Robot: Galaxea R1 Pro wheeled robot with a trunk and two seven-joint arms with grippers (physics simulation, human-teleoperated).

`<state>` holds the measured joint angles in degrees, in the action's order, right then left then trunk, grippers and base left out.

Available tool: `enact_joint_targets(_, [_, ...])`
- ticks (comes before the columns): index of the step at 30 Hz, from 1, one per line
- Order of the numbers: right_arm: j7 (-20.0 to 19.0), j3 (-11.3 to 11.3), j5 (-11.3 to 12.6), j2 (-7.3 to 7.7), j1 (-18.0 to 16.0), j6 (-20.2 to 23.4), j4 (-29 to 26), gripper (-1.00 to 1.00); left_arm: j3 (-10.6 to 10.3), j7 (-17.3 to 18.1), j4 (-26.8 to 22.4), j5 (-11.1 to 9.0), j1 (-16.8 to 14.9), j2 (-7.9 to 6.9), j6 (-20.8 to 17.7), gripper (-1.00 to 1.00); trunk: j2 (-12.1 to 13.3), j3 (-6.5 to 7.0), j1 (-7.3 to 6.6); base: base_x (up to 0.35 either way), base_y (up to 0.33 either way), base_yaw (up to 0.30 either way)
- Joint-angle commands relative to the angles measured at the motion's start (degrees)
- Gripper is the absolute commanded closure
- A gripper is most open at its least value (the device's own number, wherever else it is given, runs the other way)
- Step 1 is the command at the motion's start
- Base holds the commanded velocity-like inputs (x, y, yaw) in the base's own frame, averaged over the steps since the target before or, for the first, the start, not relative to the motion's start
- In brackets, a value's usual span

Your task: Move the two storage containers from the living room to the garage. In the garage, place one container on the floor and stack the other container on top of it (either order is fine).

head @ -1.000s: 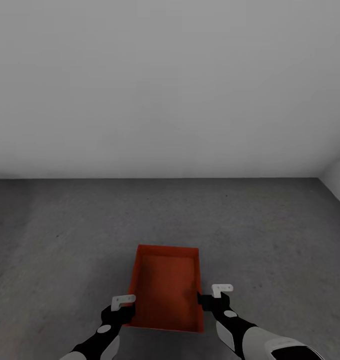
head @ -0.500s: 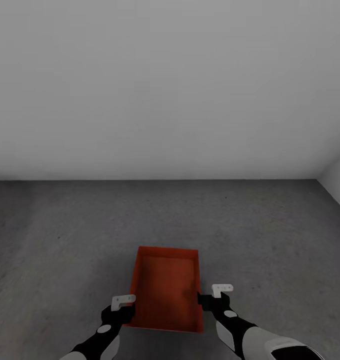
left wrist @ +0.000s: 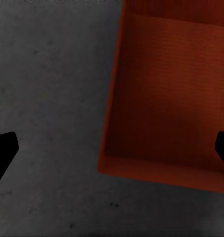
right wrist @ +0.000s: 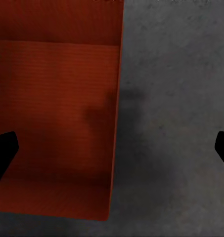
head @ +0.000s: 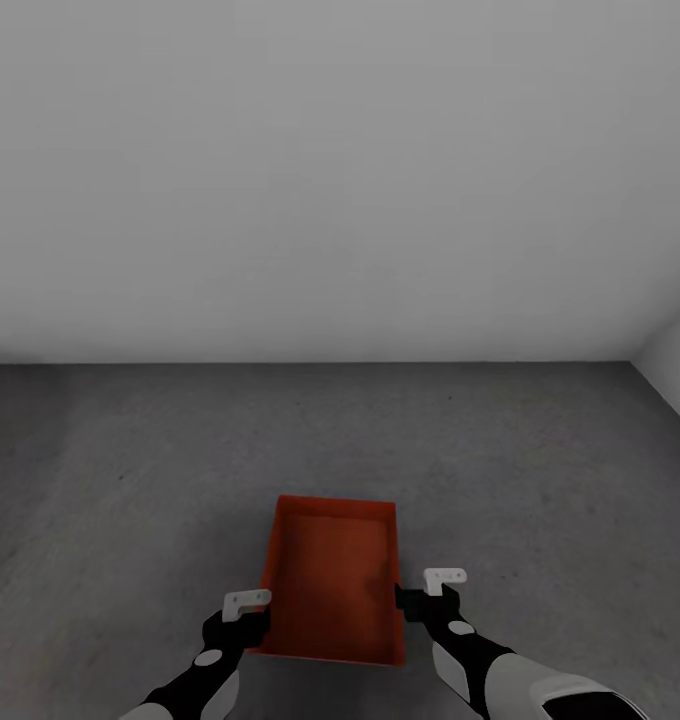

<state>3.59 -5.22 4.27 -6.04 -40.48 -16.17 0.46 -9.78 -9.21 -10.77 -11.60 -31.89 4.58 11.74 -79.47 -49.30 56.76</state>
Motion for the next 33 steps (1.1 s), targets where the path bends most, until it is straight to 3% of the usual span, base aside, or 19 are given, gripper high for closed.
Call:
enact_joint_targets(1, [0.19, -0.49, 0.43, -0.02, -0.03, -0.18, 0.07, -1.00, -0.50, -0.28, 0.05, -0.53, -0.03, -0.01, 0.21, -1.00, 0.40, 0.15, -0.23, 0.000, 0.000, 0.000])
enact_joint_targets(33, [0.19, -0.51, 0.44, -0.09, -0.03, -0.11, 0.07, -1.00, -0.50, -0.28, 0.05, -0.53, -0.02, -0.01, 0.21, -1.00, 13.23, 5.90, -7.26, 0.000, 0.000, 0.000])
